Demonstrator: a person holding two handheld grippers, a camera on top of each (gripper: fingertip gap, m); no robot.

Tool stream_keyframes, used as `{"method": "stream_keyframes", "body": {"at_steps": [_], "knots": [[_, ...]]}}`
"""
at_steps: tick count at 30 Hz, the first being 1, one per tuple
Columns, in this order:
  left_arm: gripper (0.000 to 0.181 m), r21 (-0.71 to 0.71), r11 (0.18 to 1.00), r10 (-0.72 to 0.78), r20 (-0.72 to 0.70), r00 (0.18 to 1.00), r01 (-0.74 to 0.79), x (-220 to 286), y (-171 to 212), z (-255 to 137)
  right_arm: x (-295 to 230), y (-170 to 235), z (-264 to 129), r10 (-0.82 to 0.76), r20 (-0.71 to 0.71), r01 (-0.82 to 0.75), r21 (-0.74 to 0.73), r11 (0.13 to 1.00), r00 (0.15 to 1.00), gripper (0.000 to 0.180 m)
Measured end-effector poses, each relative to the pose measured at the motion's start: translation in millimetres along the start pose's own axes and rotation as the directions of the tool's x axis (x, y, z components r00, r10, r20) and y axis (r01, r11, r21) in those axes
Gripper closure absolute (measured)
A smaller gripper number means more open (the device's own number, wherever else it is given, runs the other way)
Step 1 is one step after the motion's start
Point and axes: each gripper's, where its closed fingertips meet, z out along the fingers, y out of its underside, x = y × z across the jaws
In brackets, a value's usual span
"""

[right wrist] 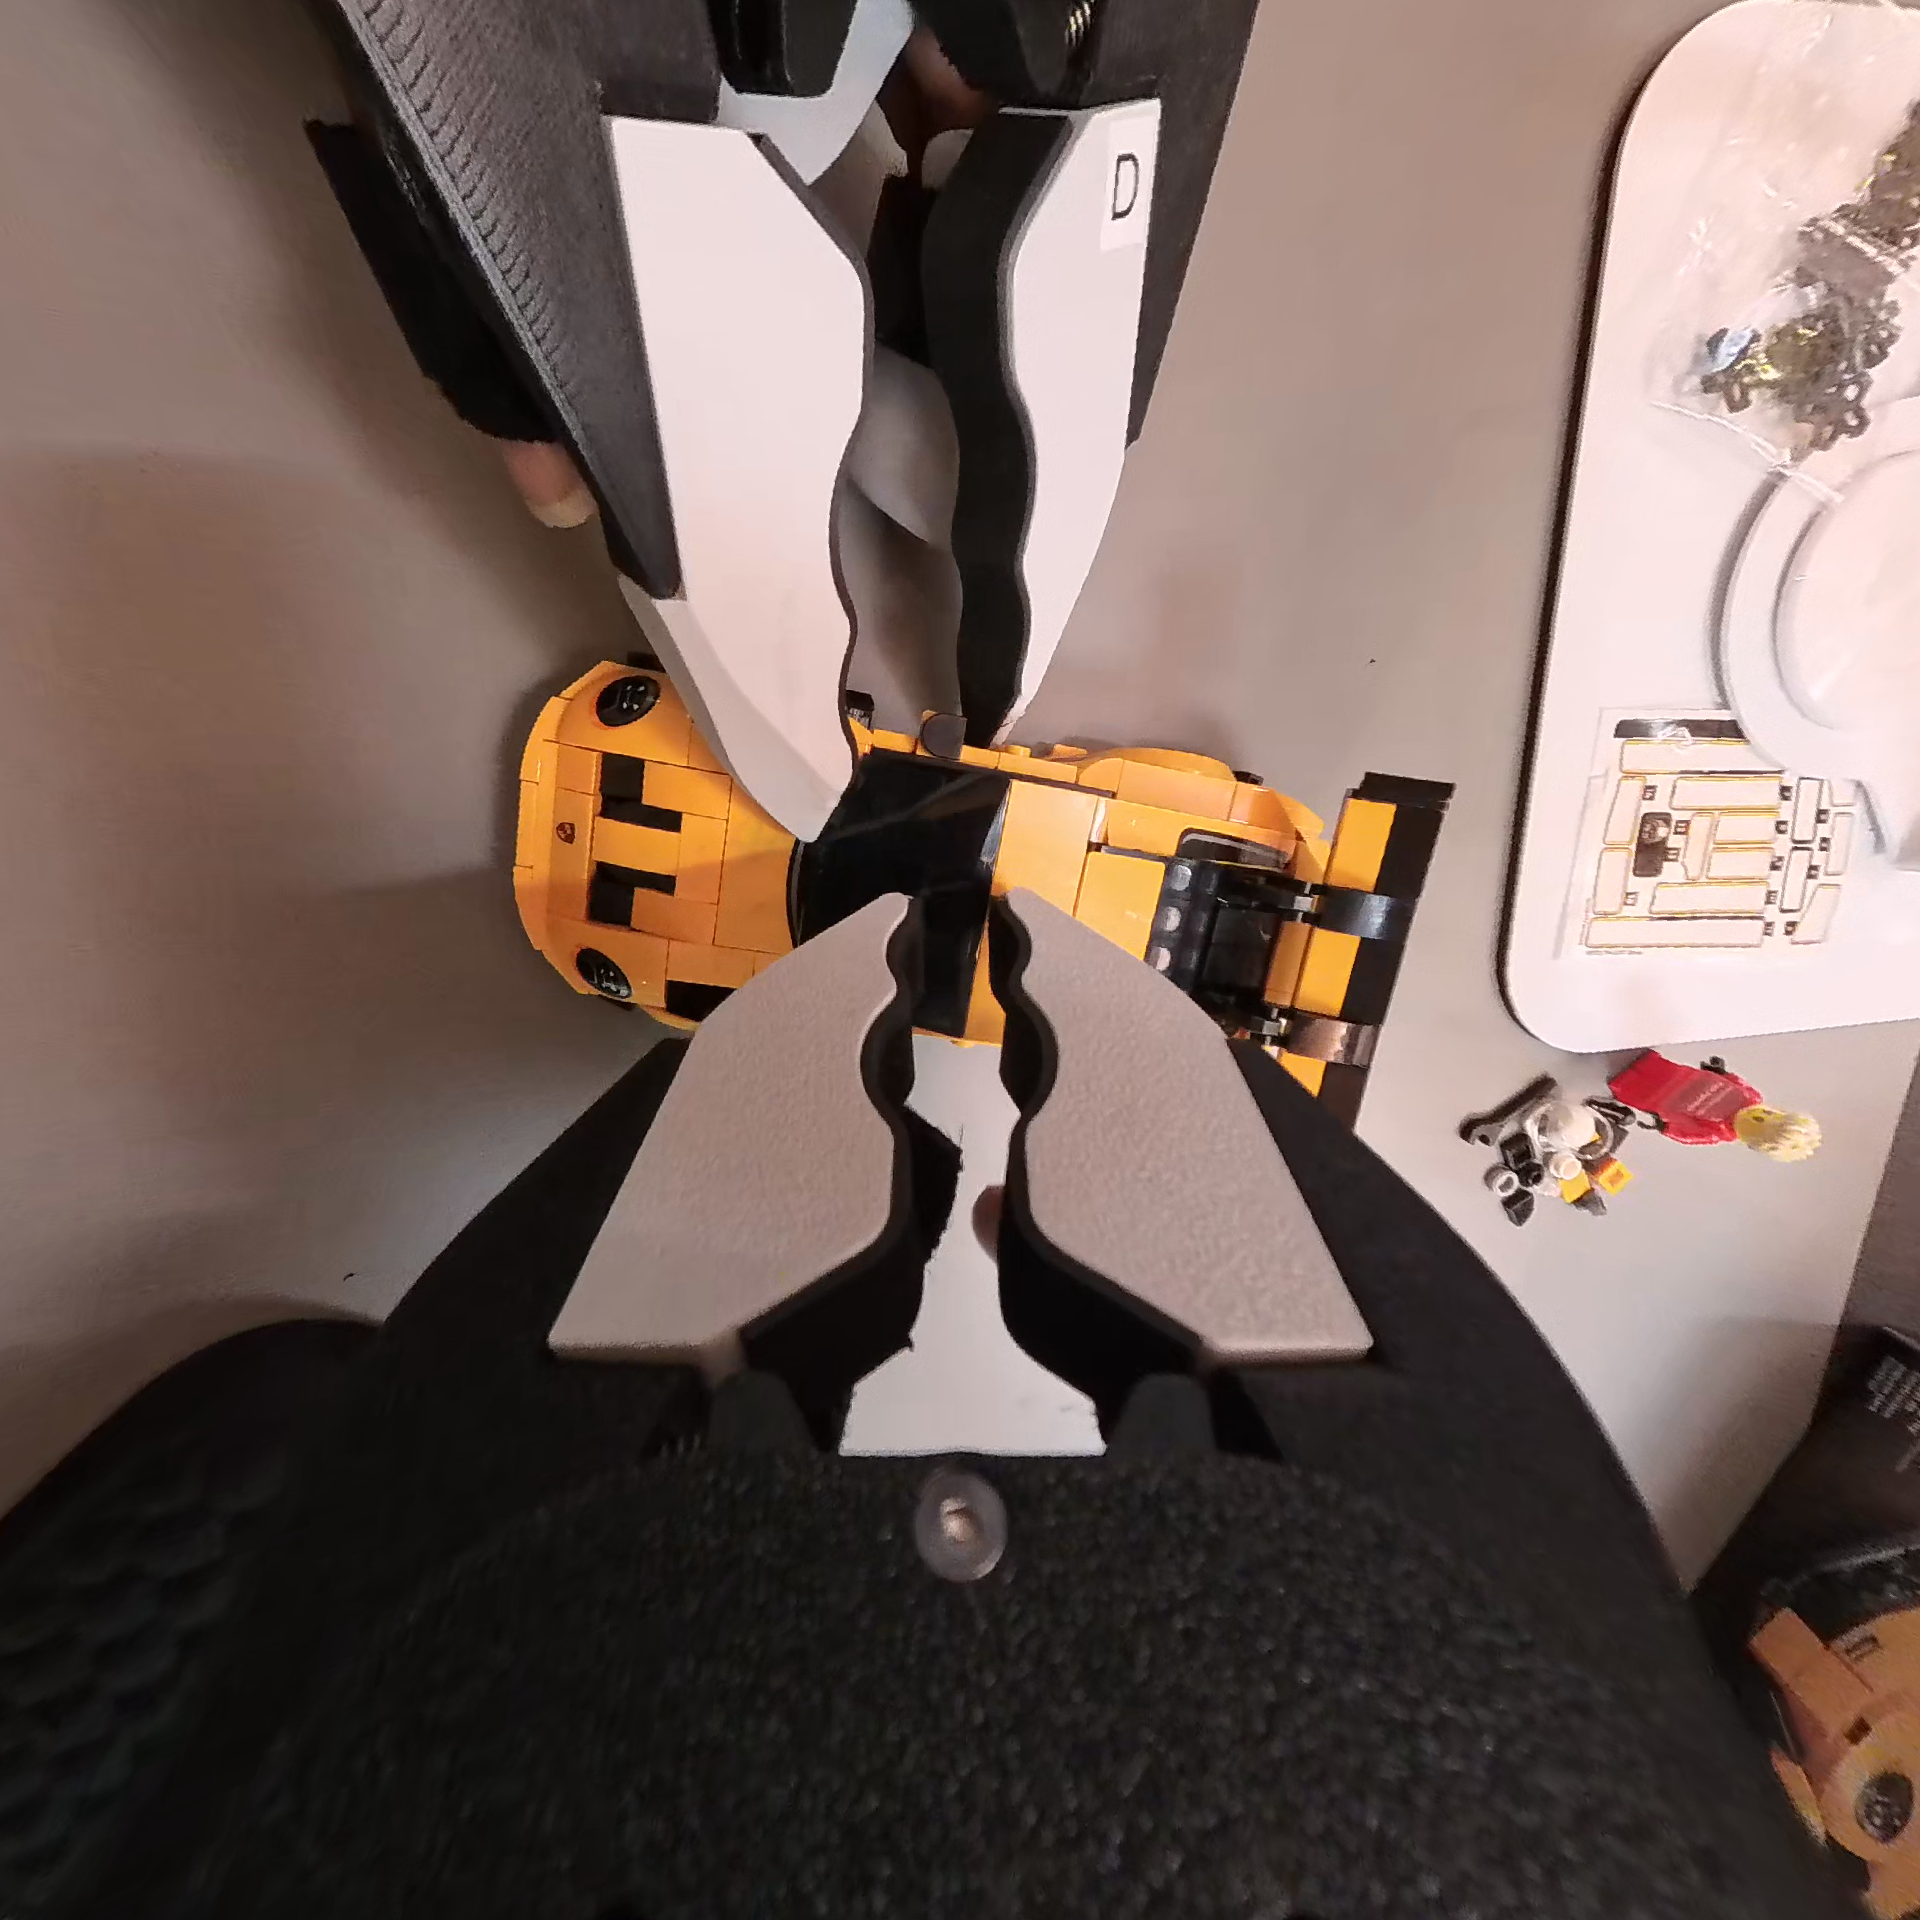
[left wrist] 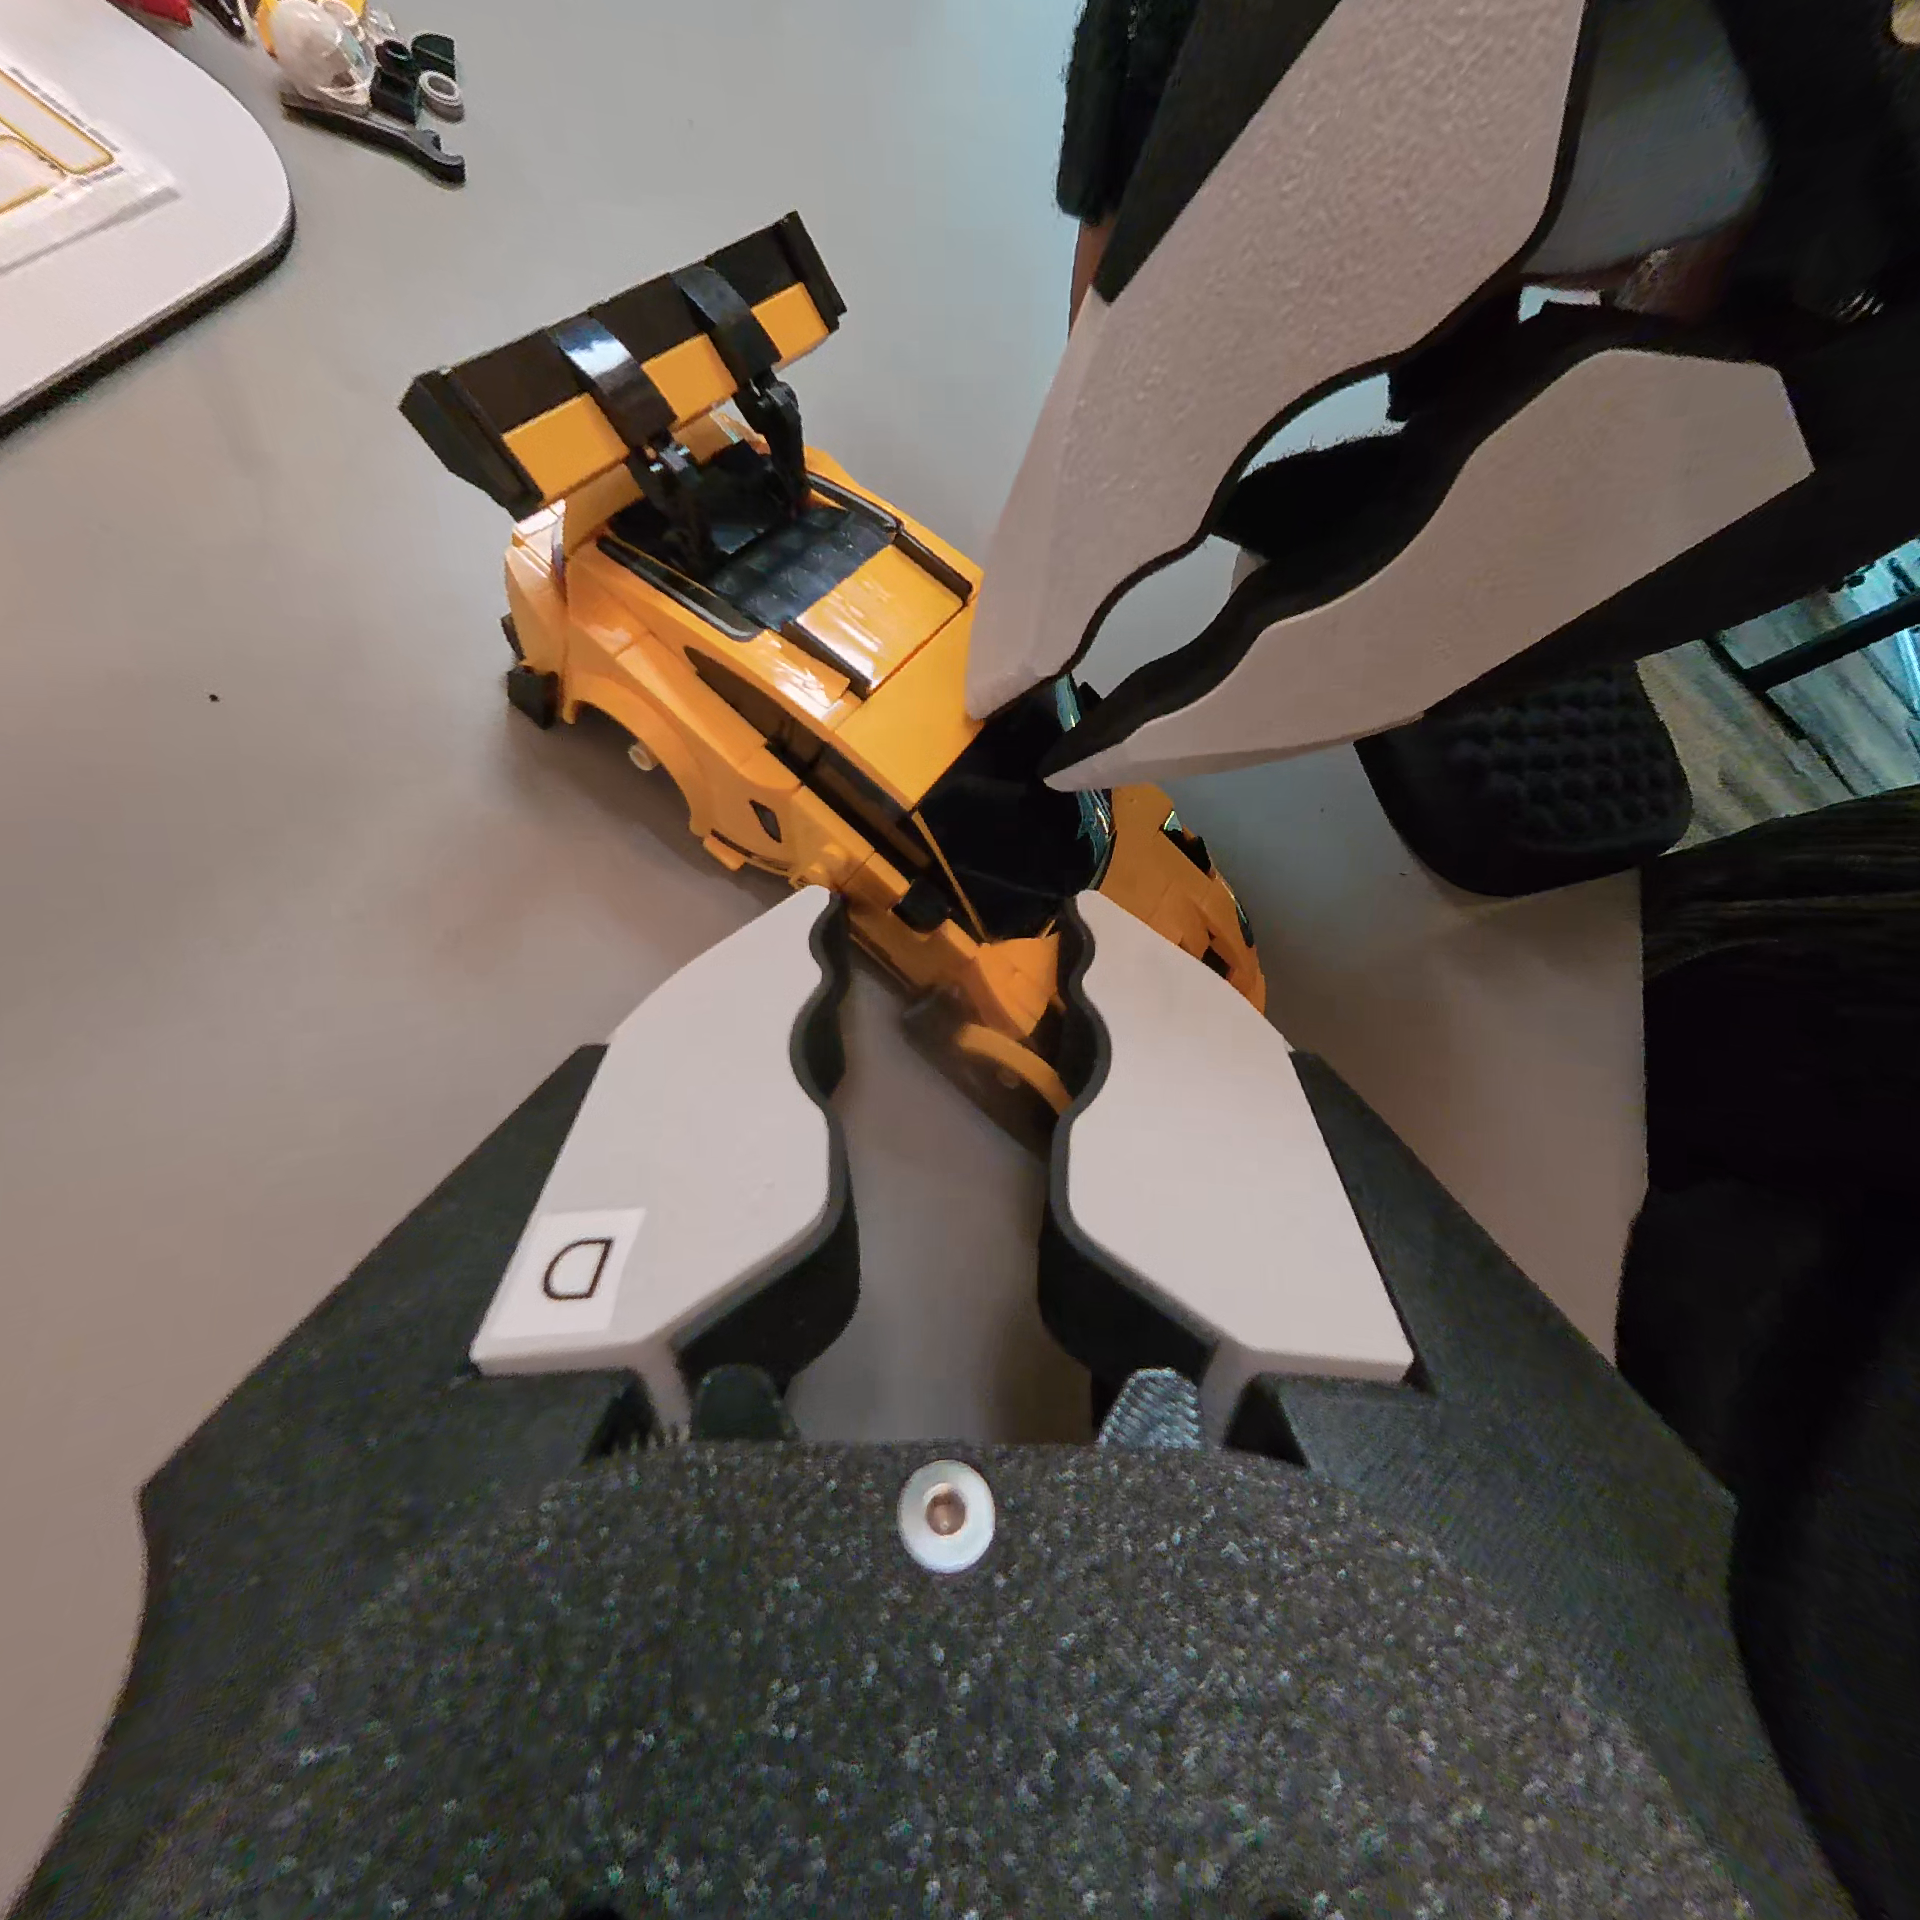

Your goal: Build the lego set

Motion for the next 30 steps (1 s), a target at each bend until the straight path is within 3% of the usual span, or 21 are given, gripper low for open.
{"method": "stream_keyframes", "body": {"at_steps": [9, 20, 25, 30], "knots": [[0.146, 0.002, 0.99, -0.138, -0.063, 0.988, 0.139, -1.6, -3.3, -0.7, -0.2, -0.8, 0.1, 0.002, 0.015, -0.002, 0.004, 1.0, 1.0, 0.169], [0.147, 0.012, 0.988, -0.155, -0.053, 0.987, 0.156, -1.8, -2.6, -0.4, 1.4, -1.7, -1.3, 0.013, -0.023, -0.012, 0.034, 0.999, 1.0, 0.172], [0.149, 0.01, 0.988, -0.154, -0.053, 0.987, 0.155, -2.3, -1.7, 0.2, 6.1, 11.2, -7.8, 0.084, 0.011, -0.084, 0.052, 0.995, 0.996, 0.159], [0.149, 0.008, 0.988, -0.155, -0.057, 0.986, 0.155, -1.9, -2.3, 0.0, 5.1, 13.7, -4.3, 0.046, 0.013, -0.046, 0.018, 0.999, 0.999, 0.156]]}}
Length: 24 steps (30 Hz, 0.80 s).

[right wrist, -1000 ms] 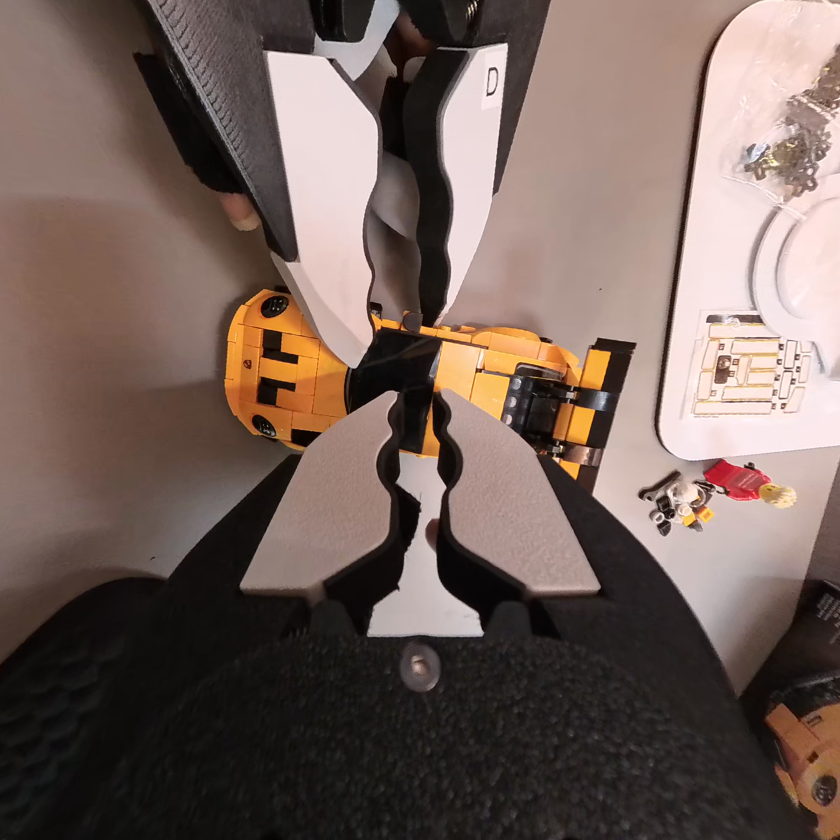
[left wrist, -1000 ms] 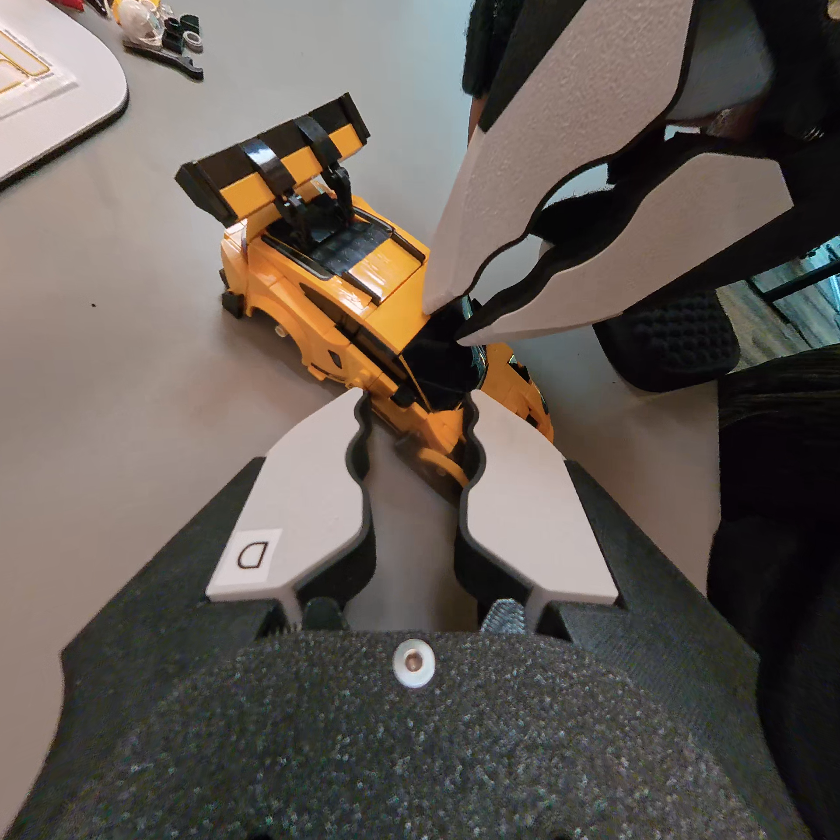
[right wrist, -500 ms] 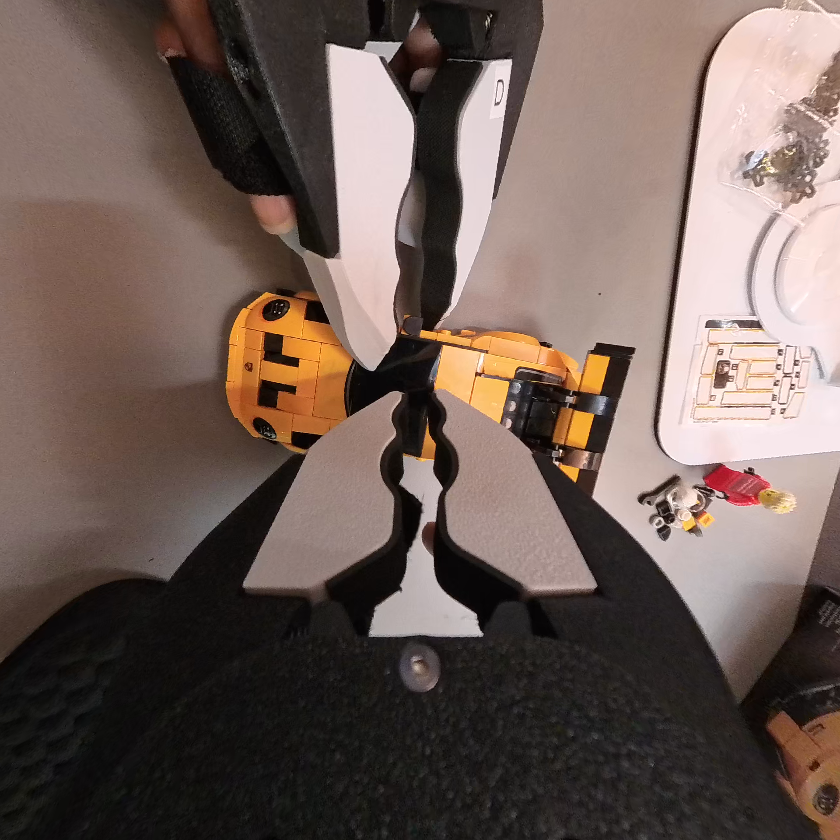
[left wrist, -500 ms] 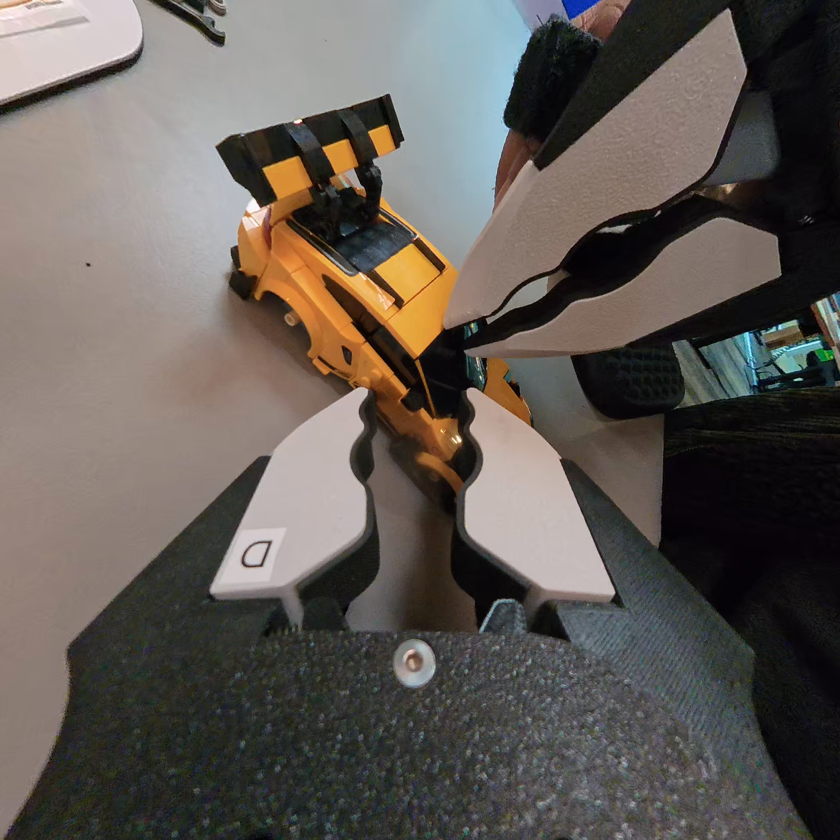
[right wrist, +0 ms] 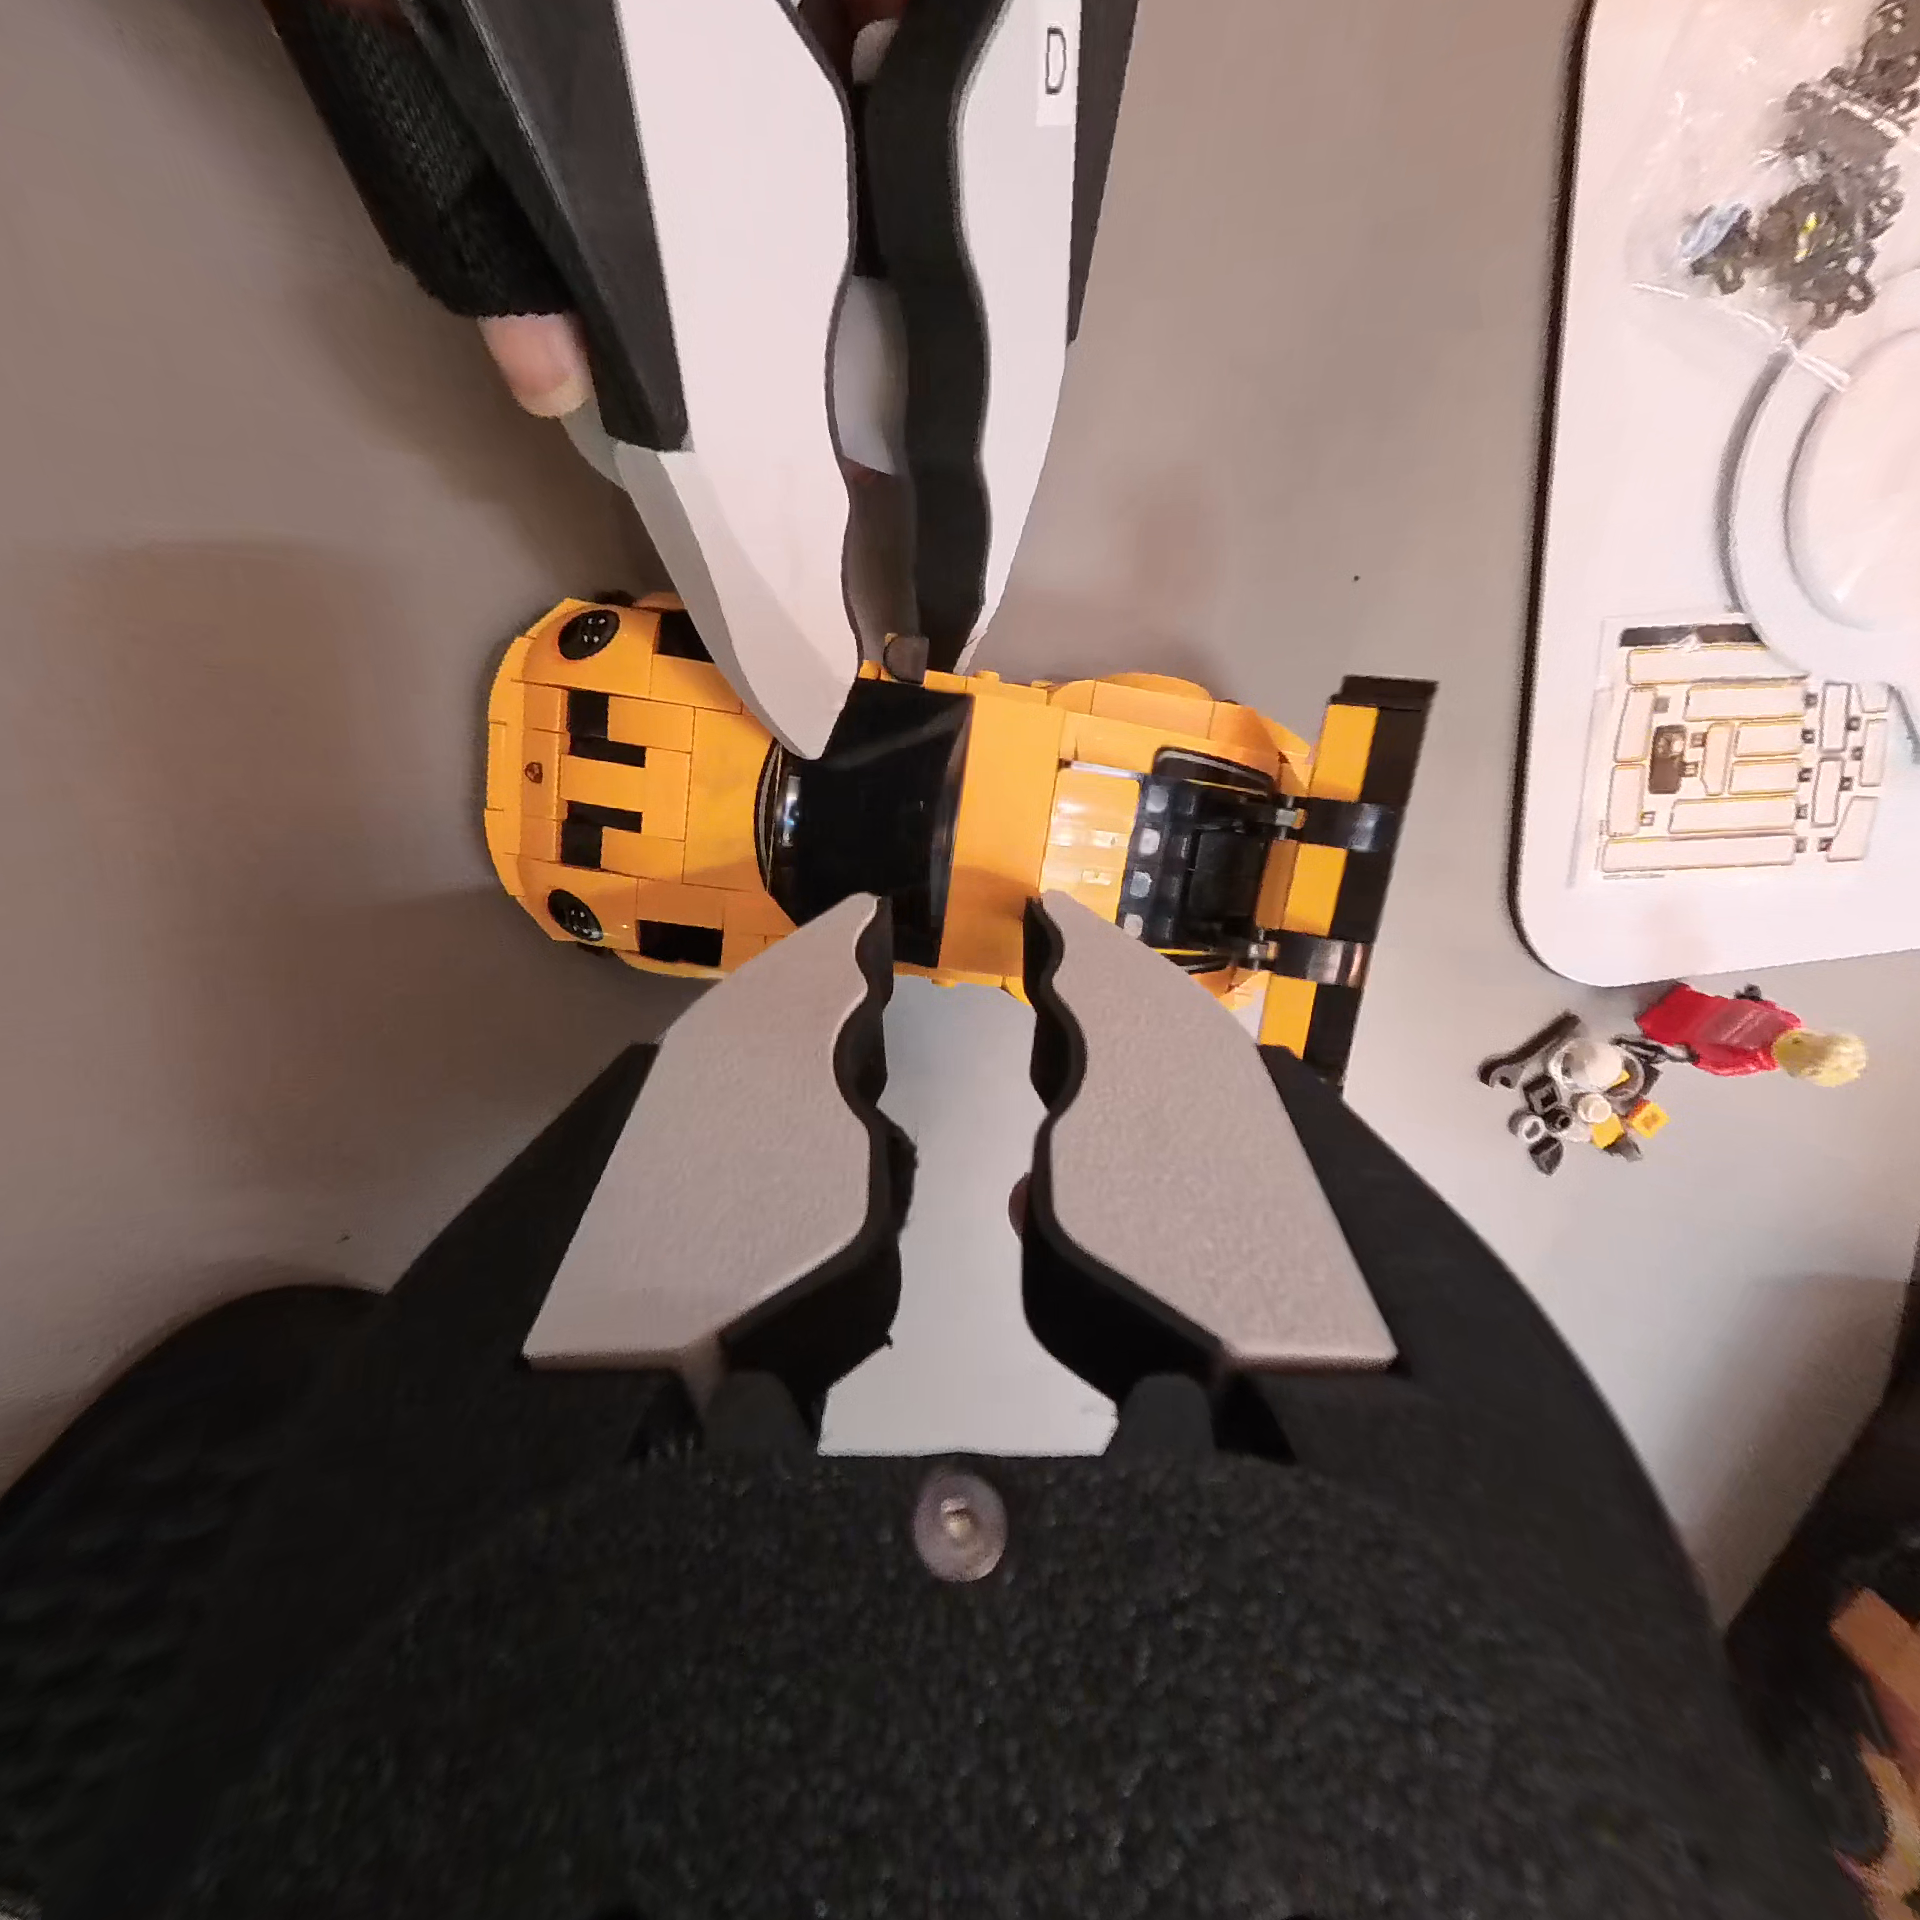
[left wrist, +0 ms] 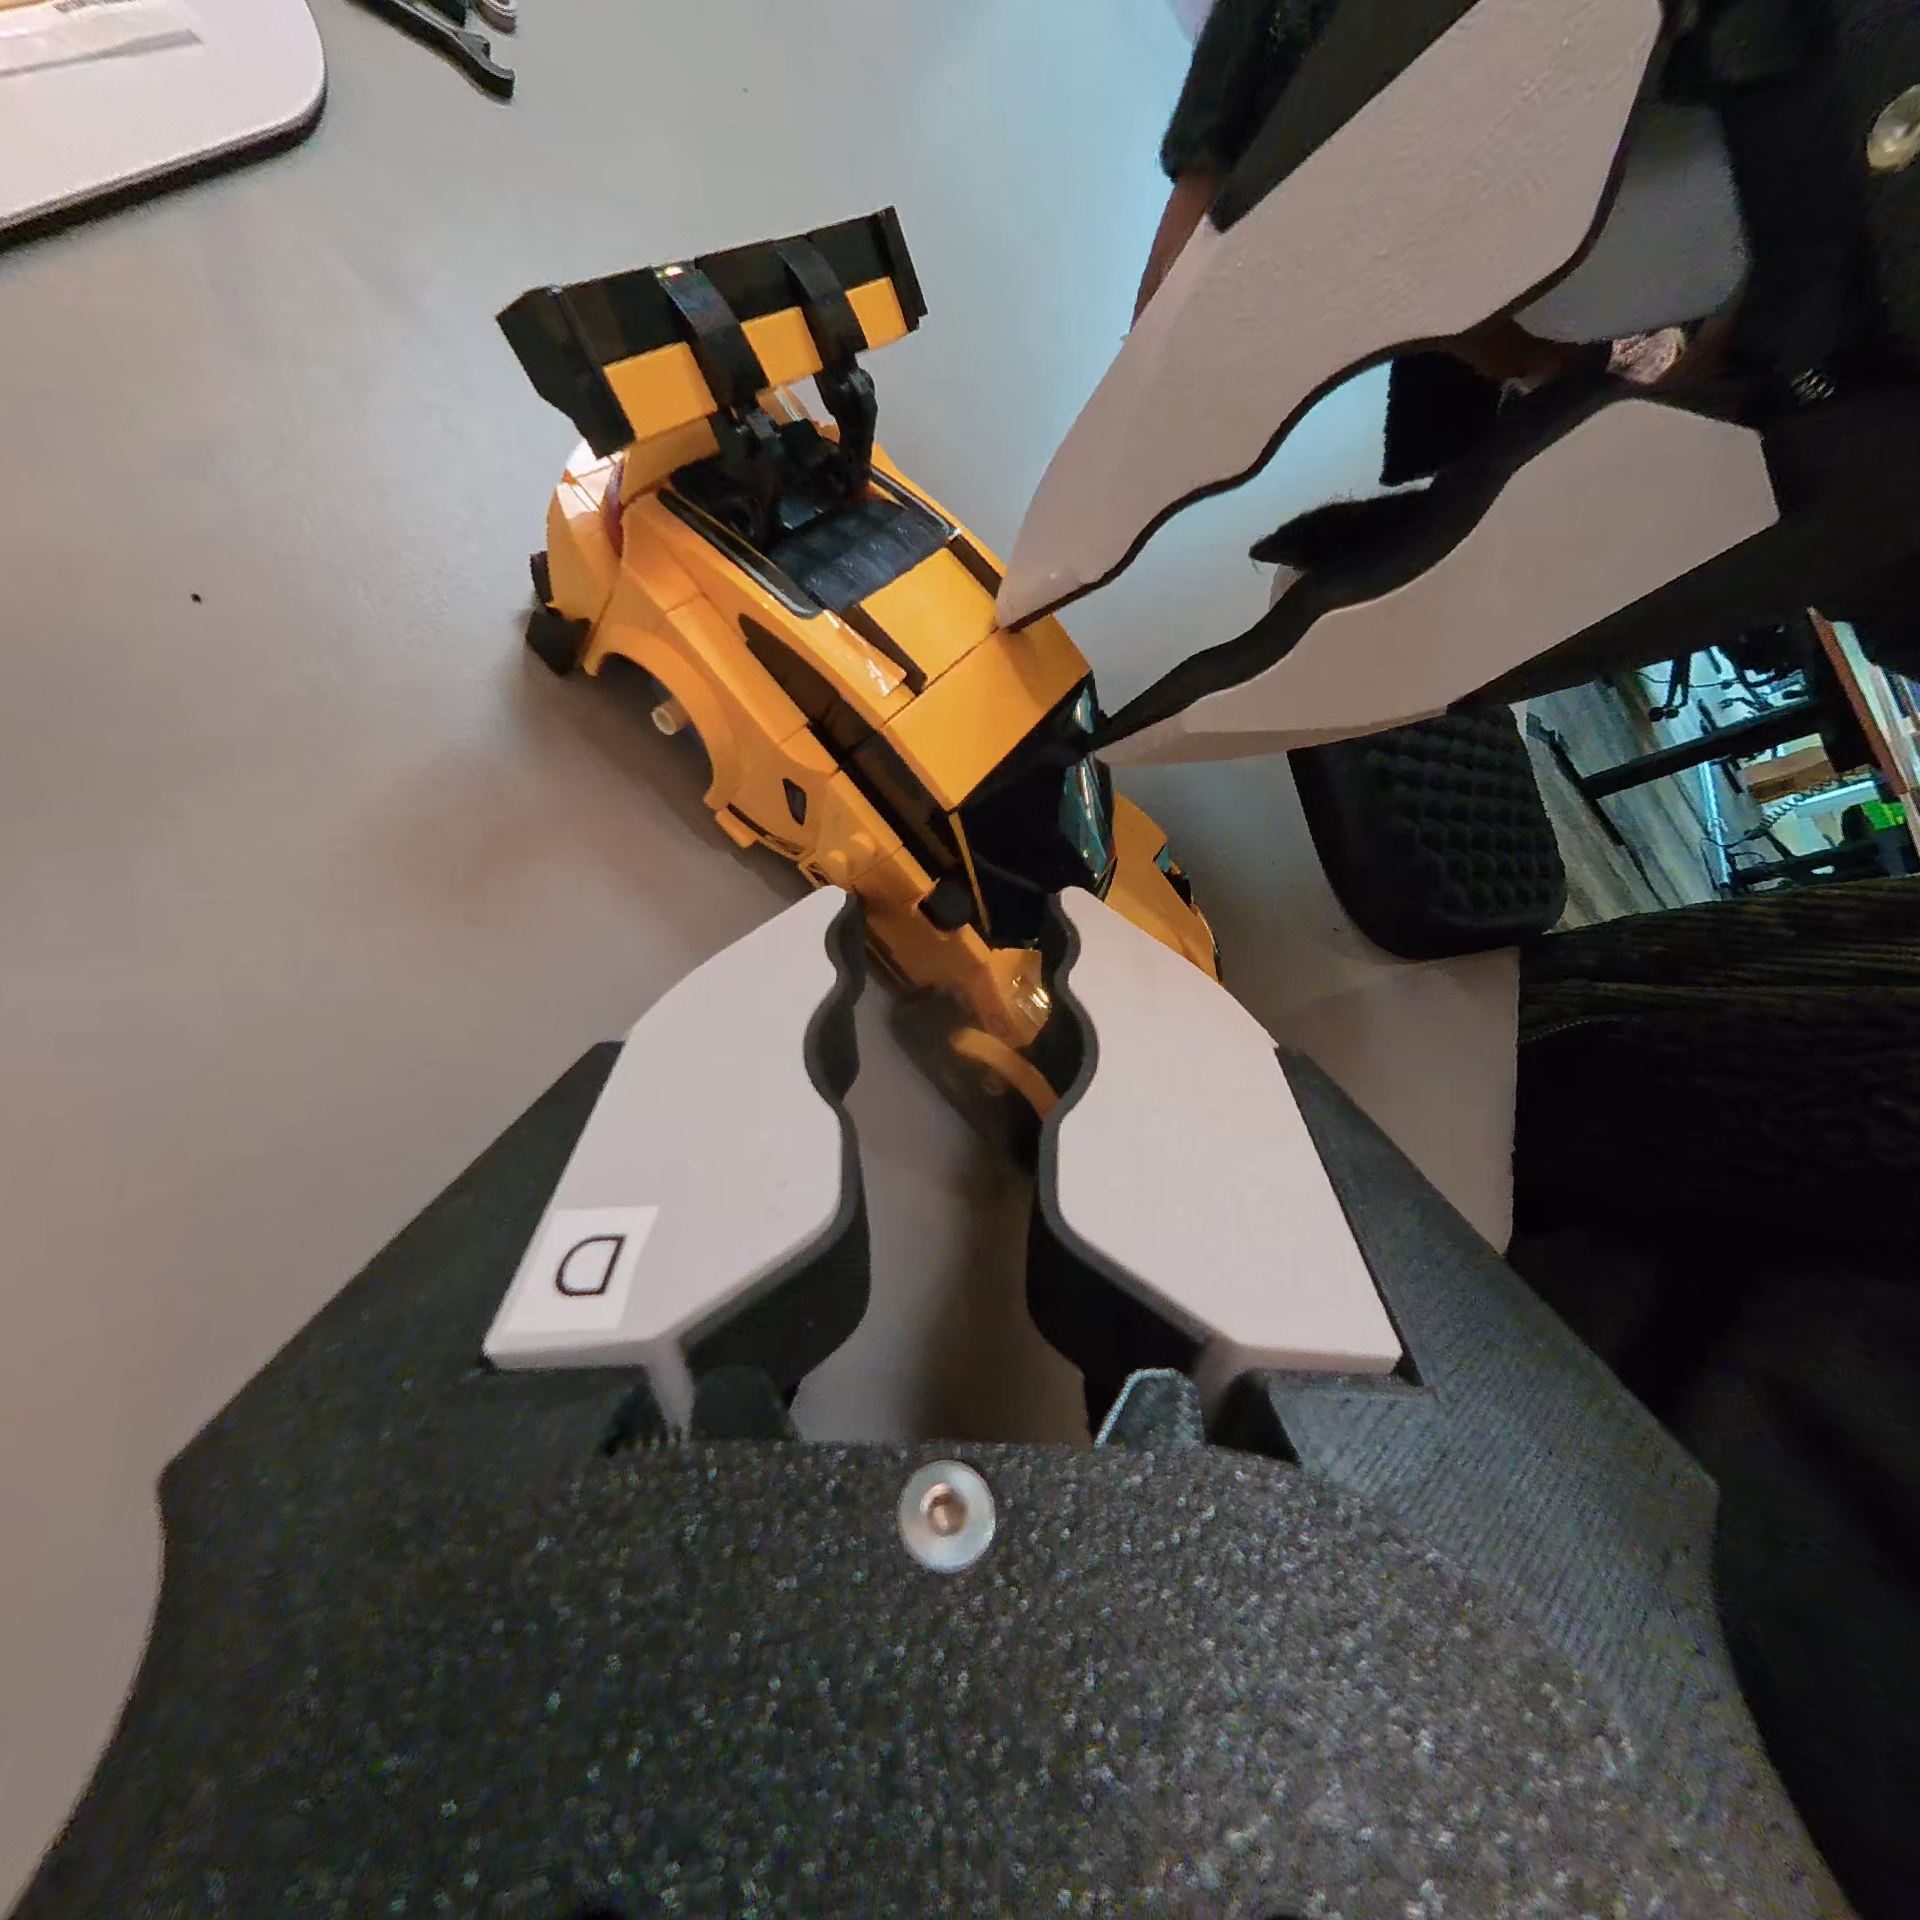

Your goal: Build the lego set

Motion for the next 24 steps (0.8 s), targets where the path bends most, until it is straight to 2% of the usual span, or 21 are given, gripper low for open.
{"method": "stream_keyframes", "body": {"at_steps": [8, 17, 24], "knots": [[0.144, -0.006, 1.0, 0.007, -0.026, 1.0, -0.007, 5.2, -2.9, -4.0, 0.6, -0.9, -0.5, -0.079, -0.03, 0.076, -0.084, 0.994, 0.996, 0.157], [0.145, -0.005, 0.999, 0.033, 0.028, 0.999, -0.033, -1.6, -17.1, -2.9, 1.1, -0.5, 0.8, -0.069, 0.013, 0.069, -0.08, 0.994, 0.998, 0.156], [0.147, -0.018, 1.0, 0.012, 0.039, 0.999, -0.011, -4.8, -15.4, -0.9, 0.4, -1.3, 0.7, -0.09, -0.015, 0.089, -0.069, 0.994, 0.996, 0.158]]}}
